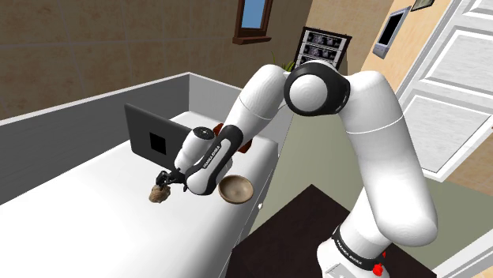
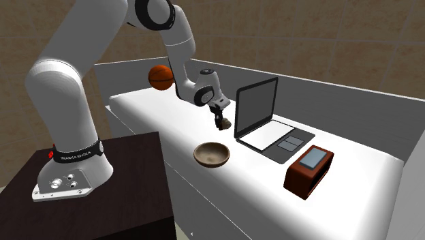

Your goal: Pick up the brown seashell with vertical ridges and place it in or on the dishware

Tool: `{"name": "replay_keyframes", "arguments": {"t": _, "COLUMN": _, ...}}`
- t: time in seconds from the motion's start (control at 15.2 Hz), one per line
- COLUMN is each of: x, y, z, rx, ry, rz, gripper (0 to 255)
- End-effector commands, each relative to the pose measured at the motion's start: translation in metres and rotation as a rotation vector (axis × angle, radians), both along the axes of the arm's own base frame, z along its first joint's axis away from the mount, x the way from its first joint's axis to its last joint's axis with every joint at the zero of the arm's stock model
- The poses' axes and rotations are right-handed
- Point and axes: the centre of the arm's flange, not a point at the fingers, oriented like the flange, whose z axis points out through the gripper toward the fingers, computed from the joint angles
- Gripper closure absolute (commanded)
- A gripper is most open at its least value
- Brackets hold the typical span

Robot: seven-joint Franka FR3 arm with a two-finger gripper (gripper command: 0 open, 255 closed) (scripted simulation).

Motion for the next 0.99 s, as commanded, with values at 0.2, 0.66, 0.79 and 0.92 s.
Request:
{"name": "replay_keyframes", "arguments": {"t": 0.2, "x": 0.0003, "y": -0.0005, "z": -0.0024, "rx": -0.001, "ry": 0.002, "rz": -0.001, "gripper": 0}}
{"name": "replay_keyframes", "arguments": {"t": 0.66, "x": 0.0002, "y": -0.0005, "z": -0.0024, "rx": -0.001, "ry": 0.002, "rz": -0.001, "gripper": 255}}
{"name": "replay_keyframes", "arguments": {"t": 0.79, "x": 0.0002, "y": -0.0004, "z": -0.0020, "rx": -0.001, "ry": 0.002, "rz": -0.001, "gripper": 255}}
{"name": "replay_keyframes", "arguments": {"t": 0.92, "x": 0.0003, "y": -0.0005, "z": -0.0024, "rx": -0.001, "ry": 0.002, "rz": -0.001, "gripper": 255}}
